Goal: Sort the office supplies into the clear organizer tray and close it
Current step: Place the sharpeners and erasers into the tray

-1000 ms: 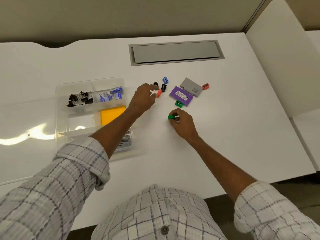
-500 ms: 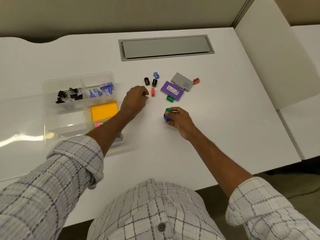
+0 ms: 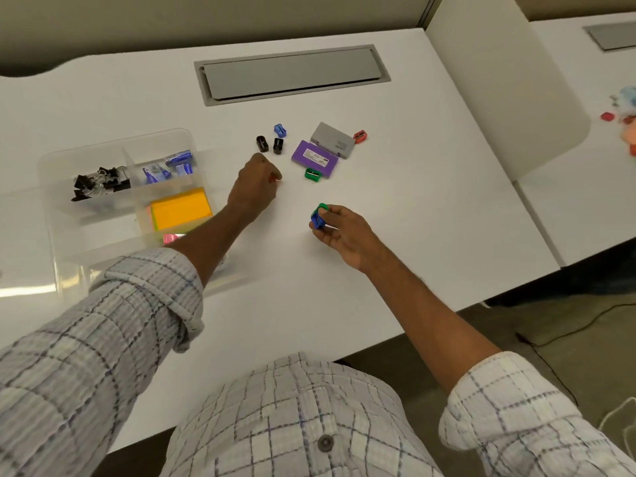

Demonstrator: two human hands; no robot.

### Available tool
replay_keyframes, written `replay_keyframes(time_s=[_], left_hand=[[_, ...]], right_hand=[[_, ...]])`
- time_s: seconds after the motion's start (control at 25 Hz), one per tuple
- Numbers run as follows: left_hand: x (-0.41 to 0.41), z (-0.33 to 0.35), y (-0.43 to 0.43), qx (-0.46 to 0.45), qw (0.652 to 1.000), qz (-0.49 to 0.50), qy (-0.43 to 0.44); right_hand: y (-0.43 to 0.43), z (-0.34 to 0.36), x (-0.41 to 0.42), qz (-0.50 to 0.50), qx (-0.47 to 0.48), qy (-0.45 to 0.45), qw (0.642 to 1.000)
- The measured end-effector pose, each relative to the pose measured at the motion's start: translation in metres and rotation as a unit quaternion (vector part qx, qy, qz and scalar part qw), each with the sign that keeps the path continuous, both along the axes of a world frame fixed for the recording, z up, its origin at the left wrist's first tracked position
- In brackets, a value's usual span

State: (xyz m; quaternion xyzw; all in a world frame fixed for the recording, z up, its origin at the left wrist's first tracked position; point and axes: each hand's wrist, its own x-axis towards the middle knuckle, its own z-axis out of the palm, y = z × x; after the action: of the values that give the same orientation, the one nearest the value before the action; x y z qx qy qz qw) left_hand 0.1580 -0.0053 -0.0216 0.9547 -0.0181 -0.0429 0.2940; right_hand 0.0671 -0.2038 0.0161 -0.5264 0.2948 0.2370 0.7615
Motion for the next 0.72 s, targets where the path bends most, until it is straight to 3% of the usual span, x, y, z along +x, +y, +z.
replay_keyframes(time_s=[0.24, 0.36, 0.56, 0.72], left_hand=[[-0.061, 0.04, 0.038, -0.214, 0.974, 0.064, 0.031], [-0.105, 0.056, 0.077, -0.28, 0.955, 0.095, 0.025], [-0.152, 0.064, 0.163, -0.299, 0.931, 0.207, 0.003], [-0.161, 0.066, 0.21, -0.288, 0.917, 0.275, -0.017]], right_hand=[[0.049, 0.009, -0.001, 0.042, -0.013, -0.003, 0.999], [0.093, 0.017, 0.001, 0.097, -0.015, -0.028, 0.995], [0.188, 0.028, -0.01, 0.193, -0.006, -0.089, 0.977], [0.257, 0.031, -0.018, 0.211, -0.02, -0.104, 0.972]])
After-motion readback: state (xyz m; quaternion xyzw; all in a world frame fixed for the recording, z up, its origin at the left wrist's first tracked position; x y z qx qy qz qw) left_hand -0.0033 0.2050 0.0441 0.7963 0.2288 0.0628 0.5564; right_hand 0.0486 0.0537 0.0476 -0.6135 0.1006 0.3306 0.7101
